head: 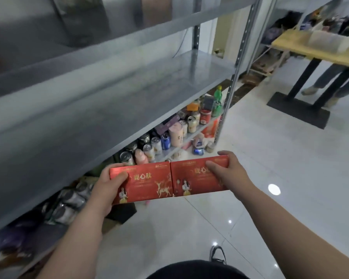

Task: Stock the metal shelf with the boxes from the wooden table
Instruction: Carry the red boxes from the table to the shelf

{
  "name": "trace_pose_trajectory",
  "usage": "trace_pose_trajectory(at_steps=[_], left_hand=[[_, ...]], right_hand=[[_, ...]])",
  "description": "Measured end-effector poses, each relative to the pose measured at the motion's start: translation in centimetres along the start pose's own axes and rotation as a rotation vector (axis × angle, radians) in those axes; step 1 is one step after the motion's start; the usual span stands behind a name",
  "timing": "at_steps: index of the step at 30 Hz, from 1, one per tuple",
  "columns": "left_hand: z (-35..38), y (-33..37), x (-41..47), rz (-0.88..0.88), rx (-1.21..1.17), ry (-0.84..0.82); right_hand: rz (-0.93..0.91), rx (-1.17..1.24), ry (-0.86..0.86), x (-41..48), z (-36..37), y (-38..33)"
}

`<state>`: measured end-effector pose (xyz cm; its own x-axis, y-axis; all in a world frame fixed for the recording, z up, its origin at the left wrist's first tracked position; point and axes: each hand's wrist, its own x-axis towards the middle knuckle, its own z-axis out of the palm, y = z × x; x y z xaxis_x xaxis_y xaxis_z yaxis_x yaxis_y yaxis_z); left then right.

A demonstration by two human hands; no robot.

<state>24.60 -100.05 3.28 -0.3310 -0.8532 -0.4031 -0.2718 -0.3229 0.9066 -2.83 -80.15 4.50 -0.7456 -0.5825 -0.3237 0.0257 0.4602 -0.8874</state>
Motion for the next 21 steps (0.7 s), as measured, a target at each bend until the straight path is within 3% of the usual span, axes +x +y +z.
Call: trace_pose_trajectory(at_steps=[4,12,21], left_hand=[[1.5,3.0,-1.5,0.031,-0.039,0.134],[1.3,12.6,-4.0,0.299,-0.115,0.38],[-3.6,20.5,-7.2,0.457,-0.238,0.627]], right_hand=[[-0.102,0.016,-0.105,4.4,-1.2,-3.6],[-0.414,0.007,-0.244,10.4,-1.5,-15.4],[-0.652,0.065,-0.406,10.7,3.7,-28.9]])
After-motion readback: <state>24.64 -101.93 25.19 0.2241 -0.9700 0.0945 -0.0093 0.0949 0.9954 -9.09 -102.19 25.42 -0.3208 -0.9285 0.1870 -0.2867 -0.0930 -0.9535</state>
